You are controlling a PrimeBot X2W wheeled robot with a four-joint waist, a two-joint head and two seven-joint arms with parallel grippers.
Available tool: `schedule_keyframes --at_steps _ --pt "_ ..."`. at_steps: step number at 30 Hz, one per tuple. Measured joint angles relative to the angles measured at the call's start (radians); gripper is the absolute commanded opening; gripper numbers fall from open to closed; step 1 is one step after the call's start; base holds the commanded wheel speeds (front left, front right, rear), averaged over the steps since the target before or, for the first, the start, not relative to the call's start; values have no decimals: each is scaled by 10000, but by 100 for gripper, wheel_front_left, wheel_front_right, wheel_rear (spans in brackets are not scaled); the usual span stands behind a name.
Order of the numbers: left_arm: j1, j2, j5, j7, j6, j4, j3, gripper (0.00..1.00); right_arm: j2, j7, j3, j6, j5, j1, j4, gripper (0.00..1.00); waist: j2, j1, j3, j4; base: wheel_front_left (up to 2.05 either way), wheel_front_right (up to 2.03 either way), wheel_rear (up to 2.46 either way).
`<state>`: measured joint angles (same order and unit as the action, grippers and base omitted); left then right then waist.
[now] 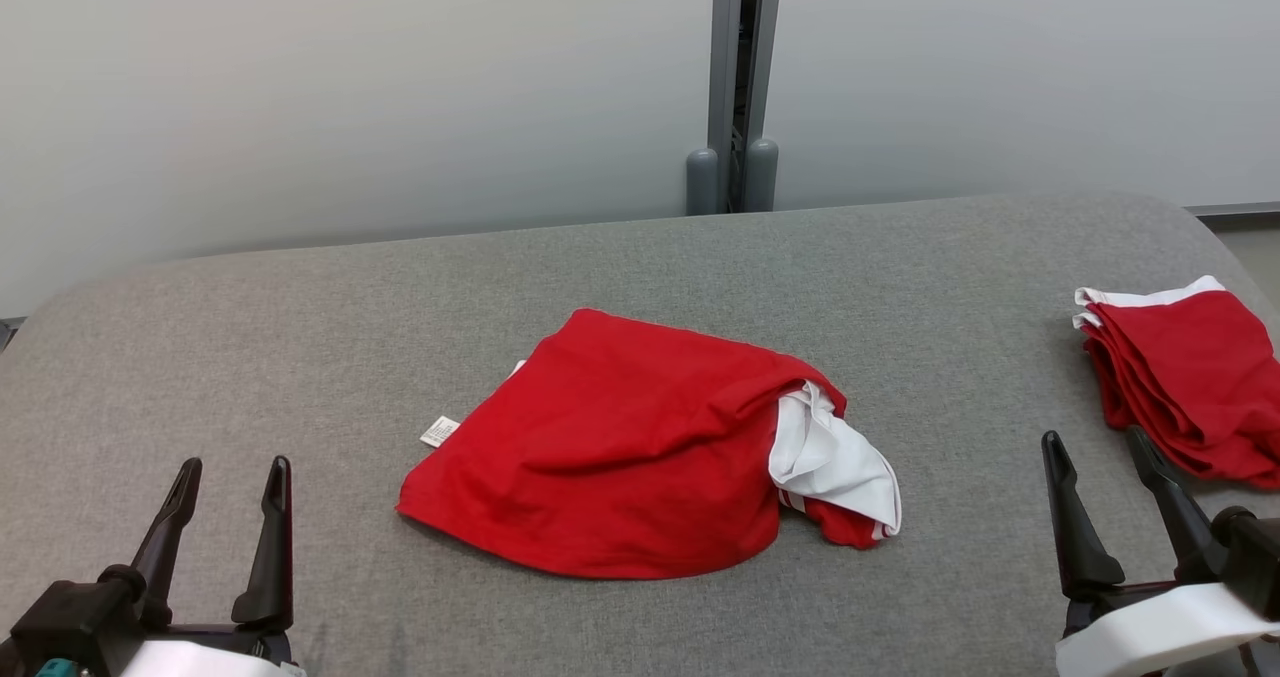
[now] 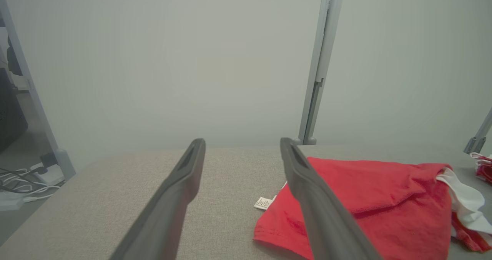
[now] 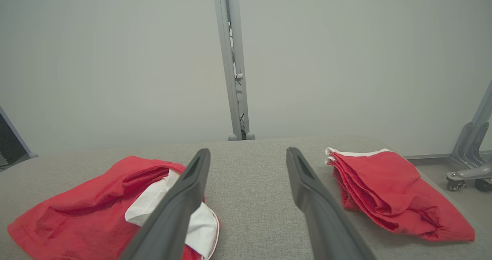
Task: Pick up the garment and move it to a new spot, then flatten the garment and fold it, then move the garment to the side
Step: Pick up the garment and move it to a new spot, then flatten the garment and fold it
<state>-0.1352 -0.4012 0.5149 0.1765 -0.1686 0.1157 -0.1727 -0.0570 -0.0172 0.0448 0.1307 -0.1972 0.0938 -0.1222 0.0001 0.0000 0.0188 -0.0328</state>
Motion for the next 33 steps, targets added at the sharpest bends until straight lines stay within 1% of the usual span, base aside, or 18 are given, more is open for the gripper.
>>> schedule_keyframes --at_steps 20,33 --pt "1 -23 36 -190 -261 105 -67 100 56 -44 -182 0 25 -30 -10 100 0 0 -91 -94 0 0 0" --pt "9 -33 35 -238 -349 146 -140 100 63 -42 -163 0 -17 -46 27 100 0 0 -138 -56 0 0 0"
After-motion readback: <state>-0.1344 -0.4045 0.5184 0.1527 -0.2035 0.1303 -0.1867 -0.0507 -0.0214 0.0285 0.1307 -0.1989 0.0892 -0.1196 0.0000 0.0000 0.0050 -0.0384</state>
